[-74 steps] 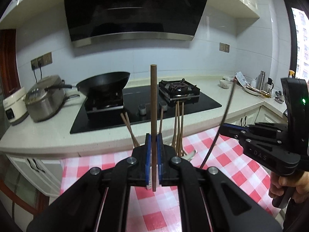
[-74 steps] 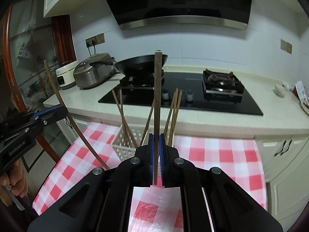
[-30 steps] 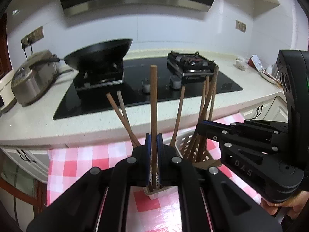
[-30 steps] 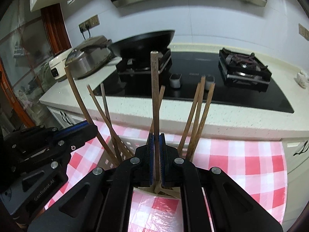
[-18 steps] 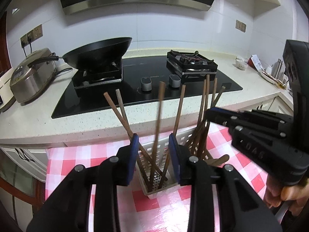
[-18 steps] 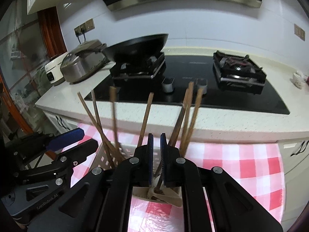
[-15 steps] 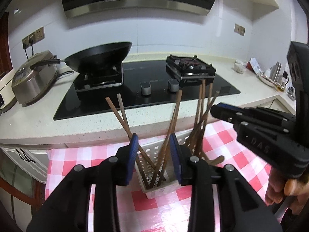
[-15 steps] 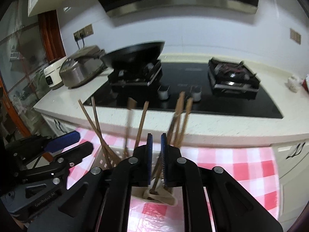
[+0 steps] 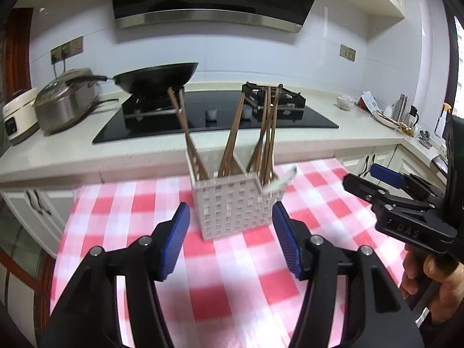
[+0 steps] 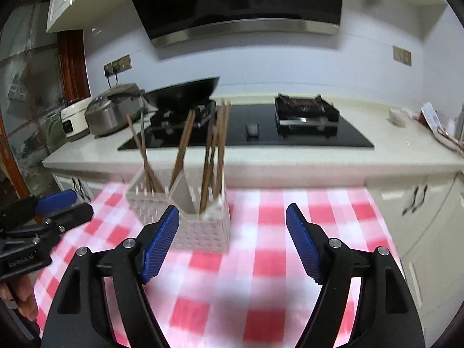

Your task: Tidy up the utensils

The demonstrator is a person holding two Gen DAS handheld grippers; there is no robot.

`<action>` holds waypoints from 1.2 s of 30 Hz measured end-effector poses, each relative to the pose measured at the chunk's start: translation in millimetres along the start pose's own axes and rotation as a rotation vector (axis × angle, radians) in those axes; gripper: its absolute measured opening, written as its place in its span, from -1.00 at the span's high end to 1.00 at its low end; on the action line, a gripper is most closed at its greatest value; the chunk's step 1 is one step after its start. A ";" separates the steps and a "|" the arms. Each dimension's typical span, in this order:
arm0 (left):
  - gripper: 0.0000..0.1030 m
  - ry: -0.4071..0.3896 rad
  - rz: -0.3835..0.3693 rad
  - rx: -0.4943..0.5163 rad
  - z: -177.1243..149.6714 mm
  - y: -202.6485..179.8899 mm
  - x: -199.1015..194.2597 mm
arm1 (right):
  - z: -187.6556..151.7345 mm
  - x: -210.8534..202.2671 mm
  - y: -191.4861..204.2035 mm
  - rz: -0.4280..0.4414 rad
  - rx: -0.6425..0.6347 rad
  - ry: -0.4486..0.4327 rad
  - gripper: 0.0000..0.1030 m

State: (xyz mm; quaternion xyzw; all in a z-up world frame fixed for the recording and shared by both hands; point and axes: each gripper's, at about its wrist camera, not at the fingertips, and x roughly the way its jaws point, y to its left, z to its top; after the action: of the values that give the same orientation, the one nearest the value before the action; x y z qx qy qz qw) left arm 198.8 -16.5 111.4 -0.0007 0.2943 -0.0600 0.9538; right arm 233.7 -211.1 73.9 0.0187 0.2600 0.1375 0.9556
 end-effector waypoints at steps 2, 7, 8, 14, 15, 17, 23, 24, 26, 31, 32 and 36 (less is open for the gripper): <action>-0.26 -0.017 0.000 -0.022 -21.7 1.9 -8.6 | -22.0 -8.1 -2.7 -0.005 0.005 -0.011 -0.49; -0.56 -0.095 0.002 -0.060 -67.1 9.0 -21.0 | -69.1 -20.4 -6.5 -0.008 0.022 -0.074 -0.63; -0.58 -0.113 0.004 -0.067 -78.1 10.0 -21.3 | -78.1 -21.0 -6.4 -0.011 0.029 -0.086 -0.63; -0.60 -0.168 0.012 -0.036 -102.3 10.1 -11.9 | -101.3 -13.7 0.9 -0.035 0.027 -0.148 -0.63; -0.60 -0.181 0.009 -0.027 -102.8 9.8 -9.0 | -101.7 -13.0 2.5 -0.035 0.027 -0.159 -0.63; -0.61 -0.200 0.020 -0.019 -102.3 10.1 -3.0 | -101.8 -11.0 4.2 -0.037 0.025 -0.182 -0.63; -0.72 -0.227 0.011 -0.030 -97.1 14.8 5.6 | -99.3 1.2 7.5 -0.031 0.012 -0.183 -0.63; -0.75 -0.229 0.011 -0.026 -97.1 14.9 5.0 | -99.4 1.3 7.6 -0.029 0.013 -0.185 -0.63; -0.79 -0.234 0.014 -0.019 -97.7 14.8 4.4 | -99.6 1.3 9.3 -0.038 0.011 -0.190 -0.63; -0.80 -0.235 0.015 -0.039 -98.9 20.2 5.8 | -98.6 1.1 11.7 -0.024 0.012 -0.194 -0.63; -0.80 -0.234 0.016 -0.040 -99.0 20.4 5.6 | -98.6 1.0 11.9 -0.023 0.011 -0.193 -0.63; -0.80 -0.234 0.015 -0.039 -99.0 20.5 5.3 | -95.9 -2.0 12.9 -0.018 0.013 -0.196 -0.63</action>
State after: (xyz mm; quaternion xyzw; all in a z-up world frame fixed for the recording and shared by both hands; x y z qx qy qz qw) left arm 149.9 6.6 25.7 -0.0240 0.1818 -0.0466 0.9819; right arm 180.6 -202.7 -6.5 0.0359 0.1662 0.1247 0.9775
